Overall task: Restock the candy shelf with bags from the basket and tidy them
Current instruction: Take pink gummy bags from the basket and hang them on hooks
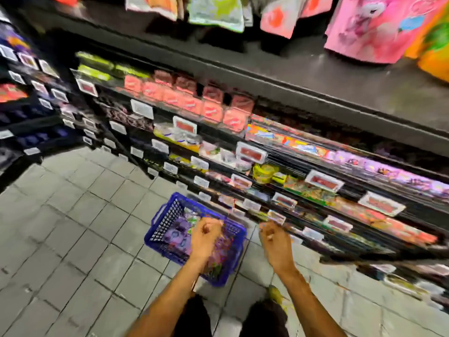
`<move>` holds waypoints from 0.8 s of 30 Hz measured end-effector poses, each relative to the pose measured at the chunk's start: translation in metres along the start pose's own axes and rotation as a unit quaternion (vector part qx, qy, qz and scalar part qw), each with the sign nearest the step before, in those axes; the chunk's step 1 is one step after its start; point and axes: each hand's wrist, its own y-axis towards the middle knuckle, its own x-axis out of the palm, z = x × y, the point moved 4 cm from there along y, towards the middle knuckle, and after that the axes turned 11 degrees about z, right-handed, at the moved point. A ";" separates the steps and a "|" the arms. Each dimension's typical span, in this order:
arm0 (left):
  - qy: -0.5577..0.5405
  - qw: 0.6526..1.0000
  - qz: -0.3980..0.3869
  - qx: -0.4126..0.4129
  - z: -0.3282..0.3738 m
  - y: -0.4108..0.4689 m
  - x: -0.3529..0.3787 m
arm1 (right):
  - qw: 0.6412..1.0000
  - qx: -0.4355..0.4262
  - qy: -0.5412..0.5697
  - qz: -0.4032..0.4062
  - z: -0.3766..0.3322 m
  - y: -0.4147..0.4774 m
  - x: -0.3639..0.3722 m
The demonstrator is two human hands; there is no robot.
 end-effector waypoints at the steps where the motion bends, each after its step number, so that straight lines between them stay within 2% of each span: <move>1: 0.020 0.999 -0.007 -0.024 -0.017 0.009 -0.011 | 0.999 0.028 -0.006 -0.018 0.006 -0.003 0.015; 5: 0.097 0.990 -0.019 -0.100 -0.076 0.038 -0.041 | 0.989 0.124 -0.040 -0.072 0.033 -0.014 0.066; 7: 0.147 0.981 -0.018 -0.126 -0.103 0.053 -0.047 | 0.984 0.144 -0.055 -0.094 0.051 -0.015 0.092; 15: 0.284 0.942 -0.053 -0.169 -0.224 0.139 -0.032 | 0.941 0.240 -0.139 -0.196 0.156 0.009 0.203; 18: 0.304 0.929 -0.060 -0.203 -0.282 0.172 -0.032 | 0.928 0.276 -0.157 -0.194 0.204 0.017 0.247; 21: 0.316 0.924 -0.082 -0.200 -0.340 0.206 -0.030 | 0.920 0.302 -0.179 -0.176 0.253 0.023 0.290; 24: 0.347 0.909 -0.110 -0.204 -0.397 0.241 -0.027 | 0.913 0.296 -0.210 -0.185 0.305 0.025 0.336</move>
